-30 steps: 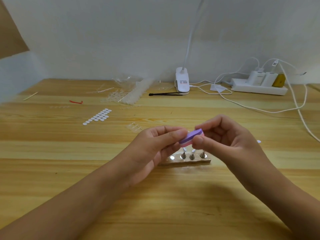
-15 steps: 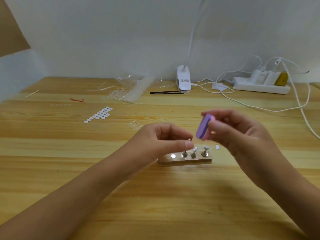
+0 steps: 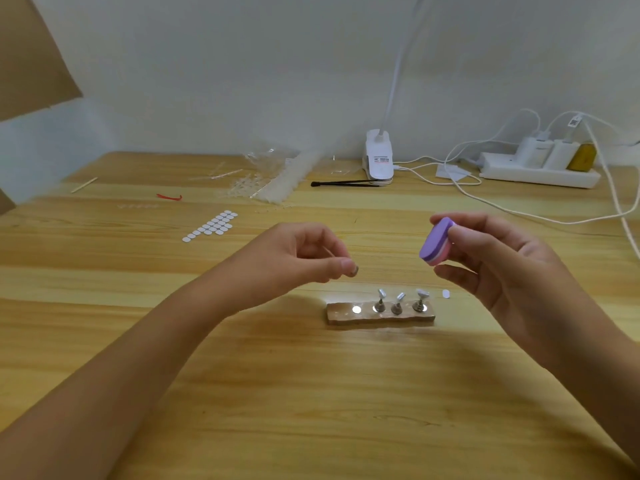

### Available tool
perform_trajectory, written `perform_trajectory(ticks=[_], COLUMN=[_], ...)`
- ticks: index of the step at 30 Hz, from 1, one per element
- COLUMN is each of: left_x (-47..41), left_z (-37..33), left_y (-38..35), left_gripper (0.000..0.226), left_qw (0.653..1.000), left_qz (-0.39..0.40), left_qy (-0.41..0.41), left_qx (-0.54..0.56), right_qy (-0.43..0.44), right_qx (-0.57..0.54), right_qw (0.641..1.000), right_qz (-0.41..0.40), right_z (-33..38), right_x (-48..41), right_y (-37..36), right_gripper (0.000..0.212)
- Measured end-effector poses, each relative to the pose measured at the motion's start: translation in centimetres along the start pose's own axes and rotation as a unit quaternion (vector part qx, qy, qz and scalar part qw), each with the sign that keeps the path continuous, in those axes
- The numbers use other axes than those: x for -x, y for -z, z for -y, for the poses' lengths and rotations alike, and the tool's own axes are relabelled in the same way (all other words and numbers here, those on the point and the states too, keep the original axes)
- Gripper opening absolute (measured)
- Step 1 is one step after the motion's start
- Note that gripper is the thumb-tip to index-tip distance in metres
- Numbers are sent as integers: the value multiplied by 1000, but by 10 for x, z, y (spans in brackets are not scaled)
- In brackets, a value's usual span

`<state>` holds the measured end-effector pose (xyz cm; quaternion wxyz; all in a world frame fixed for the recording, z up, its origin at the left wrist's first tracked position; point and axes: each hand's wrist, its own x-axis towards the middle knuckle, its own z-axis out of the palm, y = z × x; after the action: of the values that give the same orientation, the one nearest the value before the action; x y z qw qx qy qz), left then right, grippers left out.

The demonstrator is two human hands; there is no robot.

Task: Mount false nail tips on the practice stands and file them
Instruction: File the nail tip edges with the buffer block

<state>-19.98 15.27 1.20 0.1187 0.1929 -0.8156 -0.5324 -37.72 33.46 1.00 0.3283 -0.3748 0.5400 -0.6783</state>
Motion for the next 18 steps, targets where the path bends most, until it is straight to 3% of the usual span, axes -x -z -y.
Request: perform_trajectory(ticks=[11,18], left_x=[-7,-6], left_z=[16,17], left_y=[-14,-24], left_gripper=[19,48], left_qw=[996,990], left_qz=[33,-21], left_qy=[6,-5], left_qx=[-79,-138], right_qy=[-57,-63], right_qx=[-14,-29], right_qw=[998,998], right_qz=[2,-6], right_z=[-5,-6], right_x=[-6,-8], right_y=[4,4], right_gripper=[31,34])
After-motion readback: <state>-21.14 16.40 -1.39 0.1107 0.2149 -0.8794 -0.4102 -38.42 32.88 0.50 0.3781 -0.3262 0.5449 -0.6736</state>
